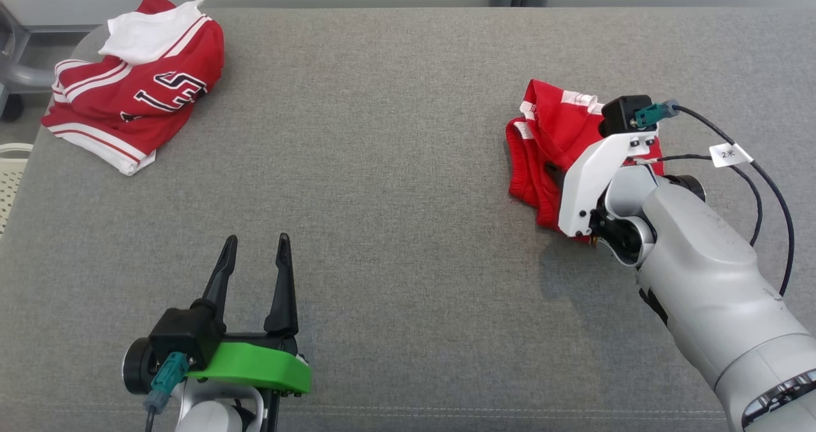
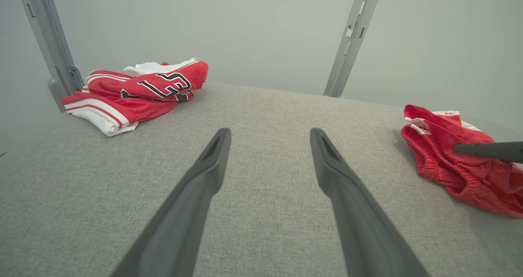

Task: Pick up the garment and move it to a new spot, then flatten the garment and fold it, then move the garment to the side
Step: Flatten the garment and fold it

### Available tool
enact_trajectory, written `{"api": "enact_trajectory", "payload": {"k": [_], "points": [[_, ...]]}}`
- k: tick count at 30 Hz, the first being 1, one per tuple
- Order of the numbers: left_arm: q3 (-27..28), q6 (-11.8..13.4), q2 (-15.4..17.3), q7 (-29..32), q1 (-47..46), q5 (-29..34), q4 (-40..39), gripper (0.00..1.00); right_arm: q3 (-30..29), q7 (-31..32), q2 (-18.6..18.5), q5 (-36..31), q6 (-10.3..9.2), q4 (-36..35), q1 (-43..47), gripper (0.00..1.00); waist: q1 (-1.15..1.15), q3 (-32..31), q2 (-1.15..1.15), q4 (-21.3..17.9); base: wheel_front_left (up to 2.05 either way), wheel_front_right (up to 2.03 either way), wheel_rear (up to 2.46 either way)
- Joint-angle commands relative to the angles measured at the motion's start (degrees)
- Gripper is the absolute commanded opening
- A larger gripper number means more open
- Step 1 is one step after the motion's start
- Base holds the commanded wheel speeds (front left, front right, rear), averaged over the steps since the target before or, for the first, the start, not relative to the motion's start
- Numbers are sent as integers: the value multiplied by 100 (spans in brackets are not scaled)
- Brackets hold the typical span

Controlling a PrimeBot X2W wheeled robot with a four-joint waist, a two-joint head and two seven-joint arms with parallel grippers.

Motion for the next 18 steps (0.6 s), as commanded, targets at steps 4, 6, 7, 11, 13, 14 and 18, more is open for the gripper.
{"api": "enact_trajectory", "payload": {"k": [4, 6, 7, 11, 13, 14, 18], "points": [[14, -7, -23, -29, -46, -23, 29, 100, 185, -35, 15, -99, 0, 104, 94, 0, 0, 22, 0, -10, 0, 0, 0], [15, -18, -24, -34, -59, -20, 36, 100, 310, -29, 2, -178, 0, 161, 75, 0, 0, 26, 0, -14, 0, 0, 0], [16, -22, -23, -37, -63, -20, 41, 100, 370, -23, -3, -206, 0, 180, 69, 0, 0, 25, 0, -17, 0, 0, 0], [22, -32, -15, -43, -65, -27, 63, 100, 572, -76, -6, -306, 0, 217, 46, 0, 0, 11, 0, -29, 0, 0, 0], [27, -37, -8, -45, -63, -28, 71, 100, 693, -115, -33, -389, 0, 228, 29, 0, 0, 4, 0, -38, 0, 0, 0], [26, -37, -6, -46, -60, -27, 73, 100, 736, -149, -39, -409, 0, 235, 26, 0, 0, -2, 0, -42, 0, 0, 0], [30, -16, 4, -51, 0, -26, 90, 100, 866, -305, -2, -374, 0, 217, 40, 100, 0, -79, 0, -97, 0, 0, 0]]}}
